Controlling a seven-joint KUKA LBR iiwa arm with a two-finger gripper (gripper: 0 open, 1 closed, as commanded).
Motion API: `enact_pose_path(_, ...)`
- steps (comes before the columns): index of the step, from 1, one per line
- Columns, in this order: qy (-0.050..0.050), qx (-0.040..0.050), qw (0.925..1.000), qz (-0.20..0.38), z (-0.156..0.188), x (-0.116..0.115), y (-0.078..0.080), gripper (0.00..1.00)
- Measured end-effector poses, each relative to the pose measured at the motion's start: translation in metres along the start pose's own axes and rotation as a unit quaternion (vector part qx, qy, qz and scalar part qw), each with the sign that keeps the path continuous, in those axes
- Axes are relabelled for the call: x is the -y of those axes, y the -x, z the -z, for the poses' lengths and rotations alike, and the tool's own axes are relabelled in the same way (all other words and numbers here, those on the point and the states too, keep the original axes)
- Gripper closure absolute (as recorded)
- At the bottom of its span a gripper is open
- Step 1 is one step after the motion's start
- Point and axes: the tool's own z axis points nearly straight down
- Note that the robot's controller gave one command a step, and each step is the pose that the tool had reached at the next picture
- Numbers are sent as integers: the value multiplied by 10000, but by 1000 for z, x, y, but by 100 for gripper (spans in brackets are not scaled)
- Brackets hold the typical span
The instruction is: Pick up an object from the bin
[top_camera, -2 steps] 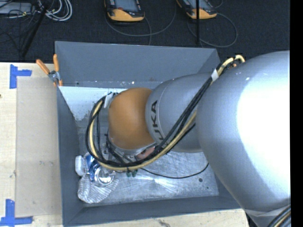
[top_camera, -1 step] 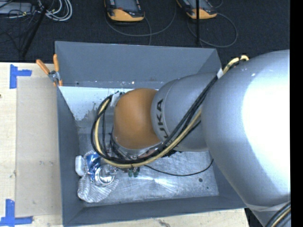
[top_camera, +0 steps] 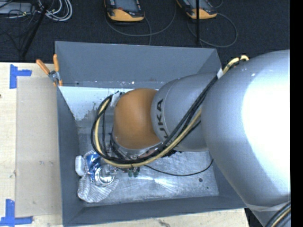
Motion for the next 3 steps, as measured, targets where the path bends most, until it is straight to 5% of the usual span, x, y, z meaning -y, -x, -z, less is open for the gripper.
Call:
enact_pose_path(2,-46,-2,10000,8,1,-4,0,100)
enact_pose_path(3,-93,-52,9983,565,8,-12,2,100)
